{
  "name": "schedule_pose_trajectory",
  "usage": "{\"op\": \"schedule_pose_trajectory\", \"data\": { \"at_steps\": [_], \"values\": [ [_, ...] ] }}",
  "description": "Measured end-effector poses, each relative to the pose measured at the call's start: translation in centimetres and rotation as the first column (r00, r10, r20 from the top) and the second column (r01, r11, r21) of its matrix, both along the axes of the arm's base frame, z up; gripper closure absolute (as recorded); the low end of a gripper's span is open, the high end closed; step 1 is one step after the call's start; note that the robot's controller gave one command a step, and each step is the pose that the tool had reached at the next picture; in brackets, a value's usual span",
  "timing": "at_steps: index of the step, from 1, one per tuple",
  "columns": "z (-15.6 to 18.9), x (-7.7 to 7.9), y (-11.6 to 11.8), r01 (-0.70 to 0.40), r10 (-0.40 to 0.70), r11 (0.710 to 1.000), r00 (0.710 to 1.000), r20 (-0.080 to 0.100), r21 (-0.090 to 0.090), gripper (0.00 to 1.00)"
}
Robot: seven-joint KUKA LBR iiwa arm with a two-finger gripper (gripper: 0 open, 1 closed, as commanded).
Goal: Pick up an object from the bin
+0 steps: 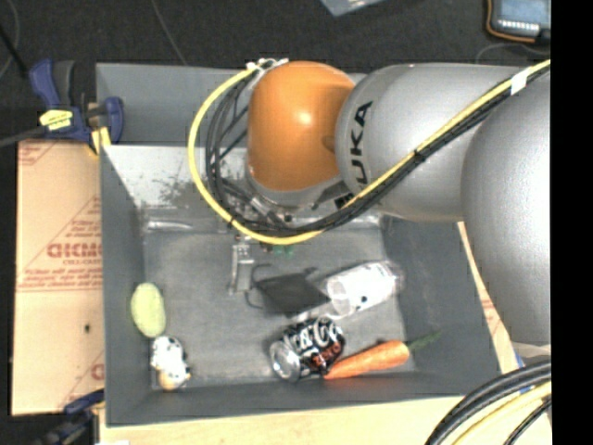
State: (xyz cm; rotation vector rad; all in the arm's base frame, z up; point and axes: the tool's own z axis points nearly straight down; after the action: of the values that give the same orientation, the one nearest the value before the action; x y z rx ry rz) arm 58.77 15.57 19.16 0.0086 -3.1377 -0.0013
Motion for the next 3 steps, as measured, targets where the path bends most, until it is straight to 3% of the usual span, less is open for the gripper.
{"op": "schedule_pose_trajectory", "data": {
  "at_steps": [1,2,3],
  "values": [
    [0.5,0.1,-0.1,0.003,-0.003,1.0,1.0,0.006,0.001,0.0],
    [-1.0,0.2,-3.3,-0.006,0.006,1.0,1.0,0.006,0.001,0.0],
    [-1.7,-0.9,-5.9,0.021,-0.021,1.0,1.0,0.005,-0.001,0.0]
  ]
}}
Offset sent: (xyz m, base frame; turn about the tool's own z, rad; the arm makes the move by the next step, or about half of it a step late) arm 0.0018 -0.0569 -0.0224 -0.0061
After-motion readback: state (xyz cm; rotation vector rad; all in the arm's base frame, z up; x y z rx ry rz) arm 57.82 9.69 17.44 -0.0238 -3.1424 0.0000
